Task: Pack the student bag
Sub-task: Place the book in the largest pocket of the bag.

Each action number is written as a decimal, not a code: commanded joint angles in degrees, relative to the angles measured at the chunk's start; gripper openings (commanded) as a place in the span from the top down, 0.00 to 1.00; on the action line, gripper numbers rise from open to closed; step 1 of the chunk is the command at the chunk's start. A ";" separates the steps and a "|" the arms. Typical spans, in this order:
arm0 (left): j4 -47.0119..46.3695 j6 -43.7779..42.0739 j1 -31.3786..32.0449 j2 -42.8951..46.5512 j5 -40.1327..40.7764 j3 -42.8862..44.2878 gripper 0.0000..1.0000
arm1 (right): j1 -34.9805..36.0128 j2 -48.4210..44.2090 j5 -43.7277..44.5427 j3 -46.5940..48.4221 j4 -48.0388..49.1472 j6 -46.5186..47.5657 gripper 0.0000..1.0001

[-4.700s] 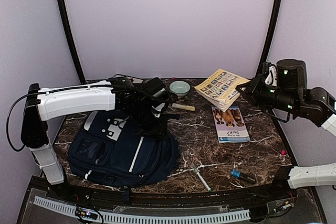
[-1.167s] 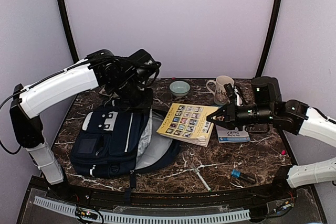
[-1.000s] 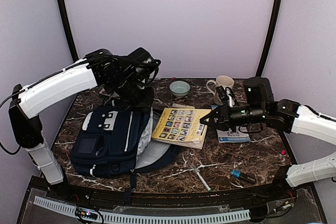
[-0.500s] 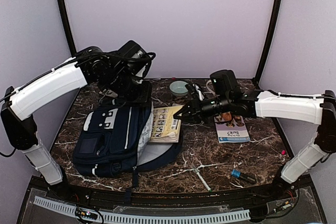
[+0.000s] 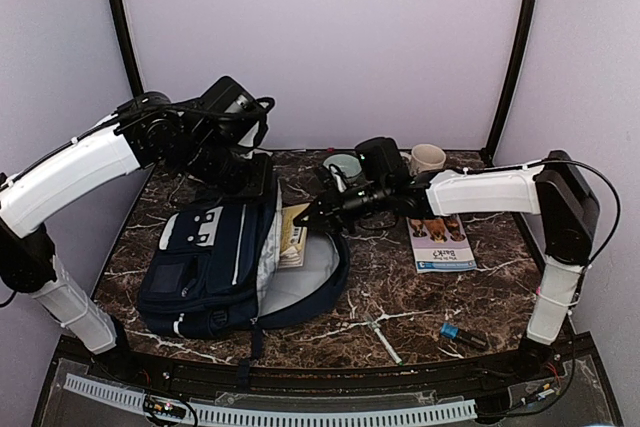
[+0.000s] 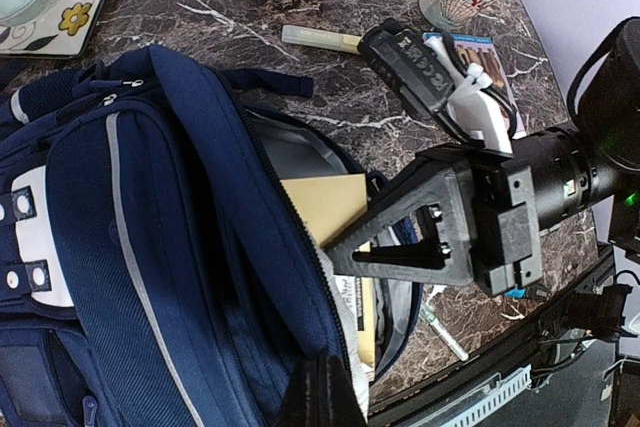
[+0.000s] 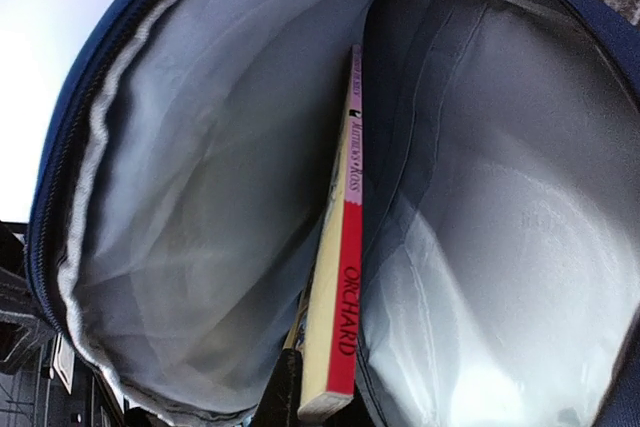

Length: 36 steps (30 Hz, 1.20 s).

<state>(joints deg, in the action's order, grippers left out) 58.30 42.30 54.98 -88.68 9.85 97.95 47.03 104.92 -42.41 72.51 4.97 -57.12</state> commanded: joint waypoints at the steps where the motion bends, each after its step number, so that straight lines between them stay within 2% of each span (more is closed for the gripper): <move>1: 1.50 2.68 0.30 3.87 3.63 -0.81 1.00 | 1.33 4.43 -3.03 4.38 4.47 -0.63 1.00; 7: 4.50 5.92 0.17 5.85 5.88 -3.56 1.00 | 1.91 10.40 -3.38 7.73 0.76 1.77 1.00; 12: 10.05 11.14 -1.51 8.21 9.53 -7.87 1.00 | 1.87 13.43 -2.02 10.43 -8.77 8.45 1.00; 21: 12.44 17.26 -7.61 13.32 6.61 -24.16 1.00 | 1.85 16.67 0.40 12.67 -19.18 16.28 0.99; 25: 10.45 16.79 -10.90 13.61 4.21 -29.70 1.00 | 1.85 17.81 1.16 15.13 -22.79 18.69 0.85; 29: 9.54 15.37 -11.82 12.18 3.43 -30.11 1.00 | 1.84 18.28 1.28 17.12 -24.50 19.72 0.65; 32: 8.16 13.16 -11.77 11.34 2.61 -28.65 1.00 | 1.84 18.15 1.46 18.44 -25.88 20.66 0.59; 36: 5.15 10.26 -11.82 10.67 0.84 -27.02 1.00 | 1.91 17.62 2.44 20.00 -28.49 22.24 0.56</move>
<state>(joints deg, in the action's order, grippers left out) 62.78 55.22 44.07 -77.45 10.02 69.36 48.64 122.85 -41.30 89.86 -20.49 -37.47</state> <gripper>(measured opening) 0.012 0.433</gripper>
